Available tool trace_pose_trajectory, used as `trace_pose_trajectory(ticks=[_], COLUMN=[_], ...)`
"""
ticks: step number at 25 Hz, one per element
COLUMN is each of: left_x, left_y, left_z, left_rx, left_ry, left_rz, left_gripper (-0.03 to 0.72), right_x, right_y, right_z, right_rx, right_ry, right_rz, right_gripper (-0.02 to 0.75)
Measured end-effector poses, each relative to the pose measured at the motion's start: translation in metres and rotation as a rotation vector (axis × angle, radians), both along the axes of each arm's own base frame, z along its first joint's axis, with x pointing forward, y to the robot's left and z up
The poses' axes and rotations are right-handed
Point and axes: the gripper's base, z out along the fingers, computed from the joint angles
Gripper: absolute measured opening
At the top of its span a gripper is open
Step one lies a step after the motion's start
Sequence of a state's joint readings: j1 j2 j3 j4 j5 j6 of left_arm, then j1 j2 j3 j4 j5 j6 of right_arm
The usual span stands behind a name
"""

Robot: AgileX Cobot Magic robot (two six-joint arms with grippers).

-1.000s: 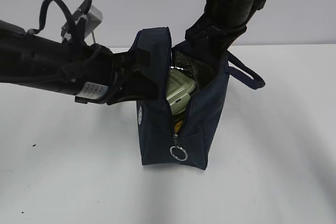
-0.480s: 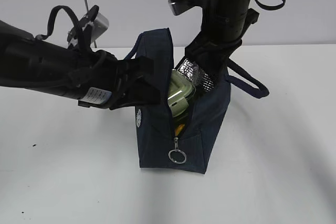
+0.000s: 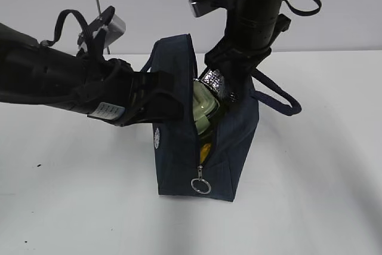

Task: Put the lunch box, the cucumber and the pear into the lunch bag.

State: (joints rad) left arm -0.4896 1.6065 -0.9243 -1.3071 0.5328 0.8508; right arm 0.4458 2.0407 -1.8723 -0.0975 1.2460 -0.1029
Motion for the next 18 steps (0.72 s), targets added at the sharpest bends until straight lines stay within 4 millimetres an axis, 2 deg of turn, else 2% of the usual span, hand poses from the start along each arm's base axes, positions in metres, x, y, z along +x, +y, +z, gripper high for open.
trace_pose_trajectory(ticks=[2, 5, 7, 9, 14, 18], left_x=[0.0, 0.0, 0.001, 0.001, 0.001, -0.001], left_y=[0.0, 0.001, 0.001, 0.001, 0.001, 0.001], left_z=[0.0, -0.001, -0.001, -0.001, -0.001, -0.001], left_rx=[0.007, 0.019, 0.026, 0.03, 0.031, 0.03], left_ry=[-0.007, -0.016, -0.022, -0.025, -0.027, -0.019], left_rz=[-0.006, -0.009, -0.009, -0.007, -0.01, -0.035], left_gripper=[0.293, 0.4, 0.426, 0.435, 0.427, 0.408], right_x=[-0.001, -0.002, -0.003, -0.004, -0.005, -0.012], right_y=[0.002, 0.005, 0.006, 0.008, 0.009, 0.006], right_z=[0.0, 0.0, 0.0, 0.0, 0.001, 0.022], right_rx=[0.022, 0.053, 0.075, 0.094, 0.118, 0.142], right_ry=[0.009, 0.024, 0.034, 0.043, 0.049, 0.007], right_rz=[-0.002, -0.005, -0.006, -0.008, -0.036, -0.037], right_gripper=[0.167, 0.332, 0.456, 0.529, 0.562, 0.565])
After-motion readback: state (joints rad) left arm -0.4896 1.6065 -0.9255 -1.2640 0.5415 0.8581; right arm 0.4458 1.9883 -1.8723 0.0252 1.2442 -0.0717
